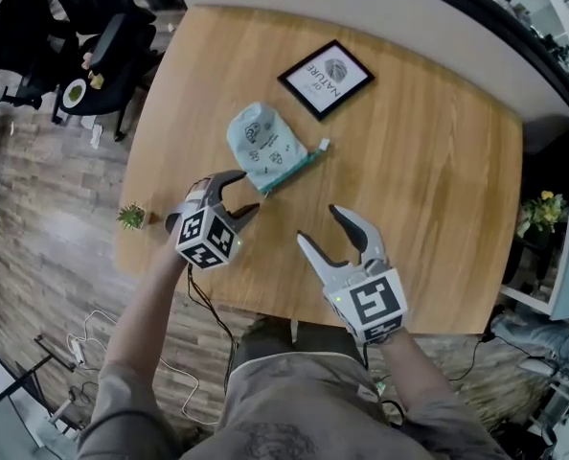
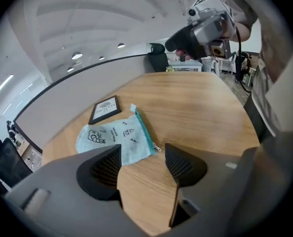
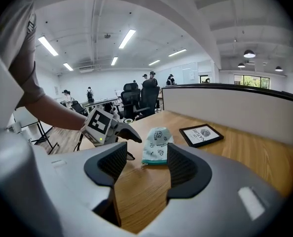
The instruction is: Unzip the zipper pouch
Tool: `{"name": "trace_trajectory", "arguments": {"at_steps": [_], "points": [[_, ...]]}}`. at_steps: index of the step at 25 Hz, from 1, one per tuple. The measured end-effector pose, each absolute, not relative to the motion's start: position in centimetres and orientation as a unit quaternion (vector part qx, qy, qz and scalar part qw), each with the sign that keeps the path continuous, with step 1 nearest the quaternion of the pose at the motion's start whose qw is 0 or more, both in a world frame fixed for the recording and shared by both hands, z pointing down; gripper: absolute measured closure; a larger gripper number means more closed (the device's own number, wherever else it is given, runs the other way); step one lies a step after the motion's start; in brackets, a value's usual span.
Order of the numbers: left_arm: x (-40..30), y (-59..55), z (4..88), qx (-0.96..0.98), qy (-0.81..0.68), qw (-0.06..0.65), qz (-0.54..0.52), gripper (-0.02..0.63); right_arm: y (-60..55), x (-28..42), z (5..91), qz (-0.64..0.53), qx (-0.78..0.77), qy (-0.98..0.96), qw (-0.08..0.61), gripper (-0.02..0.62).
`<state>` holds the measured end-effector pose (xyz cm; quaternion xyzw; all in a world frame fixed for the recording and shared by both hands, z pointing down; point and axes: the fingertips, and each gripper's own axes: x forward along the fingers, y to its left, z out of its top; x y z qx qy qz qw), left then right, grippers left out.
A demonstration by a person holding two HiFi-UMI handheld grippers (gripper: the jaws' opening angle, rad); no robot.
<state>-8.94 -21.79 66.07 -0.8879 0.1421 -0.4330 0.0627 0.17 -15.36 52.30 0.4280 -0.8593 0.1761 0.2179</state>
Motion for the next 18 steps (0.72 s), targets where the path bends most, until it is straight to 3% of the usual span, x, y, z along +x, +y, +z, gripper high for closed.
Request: {"name": "trace_trajectory", "arguments": {"at_steps": [10,18], "points": [[-7.9,-22.3,71.0,-0.882,0.098,0.028,-0.461,0.376,-14.8,1.1,55.4,0.209,0.429,-0.848,0.231,0.356],[-7.6,-21.1,71.5,-0.888,0.079,-0.027,-0.453,0.493,-14.6,1.7,56.1,0.214,0.435,-0.843,0.231,0.356]]}}
